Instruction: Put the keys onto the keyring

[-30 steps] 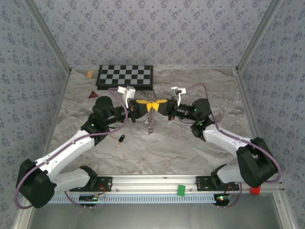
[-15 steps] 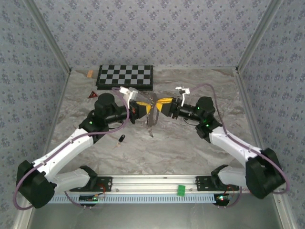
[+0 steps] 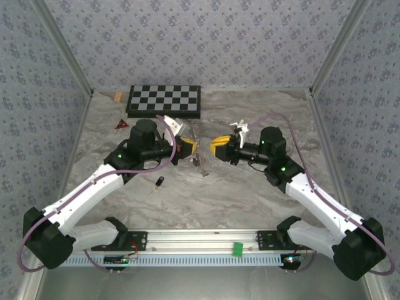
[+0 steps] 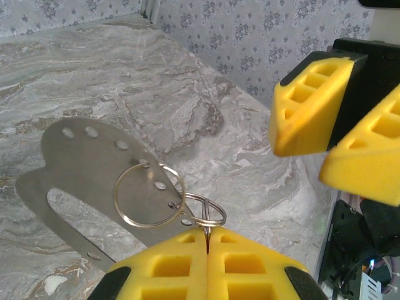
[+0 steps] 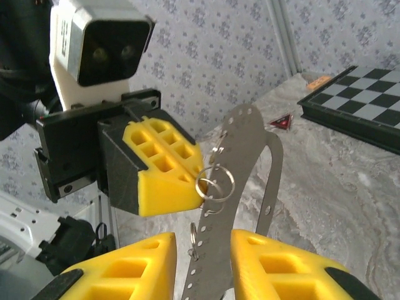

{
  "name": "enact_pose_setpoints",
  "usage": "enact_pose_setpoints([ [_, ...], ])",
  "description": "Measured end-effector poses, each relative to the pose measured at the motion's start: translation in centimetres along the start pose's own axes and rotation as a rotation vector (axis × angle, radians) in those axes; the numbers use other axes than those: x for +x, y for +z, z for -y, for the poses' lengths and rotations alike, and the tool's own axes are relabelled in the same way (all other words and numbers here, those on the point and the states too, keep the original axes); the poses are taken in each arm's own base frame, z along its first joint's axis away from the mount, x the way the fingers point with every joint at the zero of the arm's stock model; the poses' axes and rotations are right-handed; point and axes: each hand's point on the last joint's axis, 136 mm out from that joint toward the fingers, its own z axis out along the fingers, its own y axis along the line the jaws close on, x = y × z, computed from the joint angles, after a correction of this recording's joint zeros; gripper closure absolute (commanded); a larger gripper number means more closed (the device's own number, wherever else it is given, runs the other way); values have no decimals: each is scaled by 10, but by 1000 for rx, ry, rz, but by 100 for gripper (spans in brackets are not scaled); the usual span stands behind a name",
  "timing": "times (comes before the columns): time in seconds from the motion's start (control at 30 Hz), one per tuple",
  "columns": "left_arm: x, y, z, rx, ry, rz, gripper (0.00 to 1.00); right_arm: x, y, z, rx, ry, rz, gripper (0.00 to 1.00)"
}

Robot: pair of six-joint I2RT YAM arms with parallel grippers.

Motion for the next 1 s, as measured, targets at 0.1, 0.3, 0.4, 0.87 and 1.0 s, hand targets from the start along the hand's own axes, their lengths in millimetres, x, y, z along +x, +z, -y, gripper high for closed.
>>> enact_pose_setpoints([
  [0.1,2,0,1,2,5,-7,100,5,5,-7,-5,-30,-25,60],
  [0.3,5,1,3,7,2,-21,100,13,18,-5,40,-85,-74,59],
  [0.4,6,1,5,16,4,-24,100,17,23,0,70,-97,-95,59],
  [0.87,6,3,15,54,36,-30,100,9,37,27,177,-94,-116,59],
  [1.0,9,3,20,82,44,-41,100,0,35,53,259,-45,-99,58],
])
